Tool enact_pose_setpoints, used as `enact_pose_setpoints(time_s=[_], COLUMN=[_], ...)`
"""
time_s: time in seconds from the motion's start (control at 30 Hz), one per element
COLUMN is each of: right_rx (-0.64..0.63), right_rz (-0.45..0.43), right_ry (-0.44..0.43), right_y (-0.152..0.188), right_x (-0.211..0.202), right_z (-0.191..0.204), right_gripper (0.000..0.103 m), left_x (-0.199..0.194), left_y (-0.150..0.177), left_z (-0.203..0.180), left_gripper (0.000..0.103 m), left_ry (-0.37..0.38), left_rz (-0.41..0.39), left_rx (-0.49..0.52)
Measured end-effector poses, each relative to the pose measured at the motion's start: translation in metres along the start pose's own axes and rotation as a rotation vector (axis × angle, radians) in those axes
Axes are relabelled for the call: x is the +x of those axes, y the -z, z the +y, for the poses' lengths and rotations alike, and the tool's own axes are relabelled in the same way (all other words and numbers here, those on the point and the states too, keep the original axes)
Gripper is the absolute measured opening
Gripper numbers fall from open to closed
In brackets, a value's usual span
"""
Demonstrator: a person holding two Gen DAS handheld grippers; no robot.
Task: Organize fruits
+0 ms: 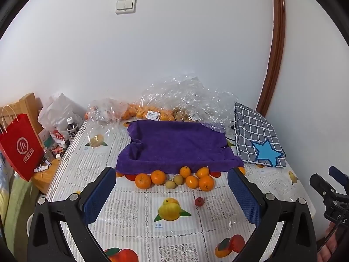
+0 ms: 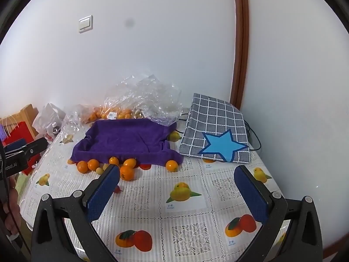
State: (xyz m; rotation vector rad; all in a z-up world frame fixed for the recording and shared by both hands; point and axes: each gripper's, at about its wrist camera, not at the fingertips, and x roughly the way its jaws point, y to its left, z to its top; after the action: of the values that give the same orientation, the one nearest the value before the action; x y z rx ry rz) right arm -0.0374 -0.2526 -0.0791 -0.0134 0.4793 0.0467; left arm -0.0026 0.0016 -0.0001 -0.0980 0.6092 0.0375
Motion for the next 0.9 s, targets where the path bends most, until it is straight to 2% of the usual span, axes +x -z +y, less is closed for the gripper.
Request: enact_pose_setpoints(time_s=[0.9], right_rx=[-0.003], right_rz=[-0.001], right_ry=[0.003], right_y=[0.0013], right_x=[-0.0023], right_z=[0.0002], right_gripper=[0.103], left_x=[-0.0006], left_y=[-0.0009], left_z=[0.0013], left_gripper=[0.103], left_ry=[-0.009], left_rz=[-0.007], left_rx=[0.005])
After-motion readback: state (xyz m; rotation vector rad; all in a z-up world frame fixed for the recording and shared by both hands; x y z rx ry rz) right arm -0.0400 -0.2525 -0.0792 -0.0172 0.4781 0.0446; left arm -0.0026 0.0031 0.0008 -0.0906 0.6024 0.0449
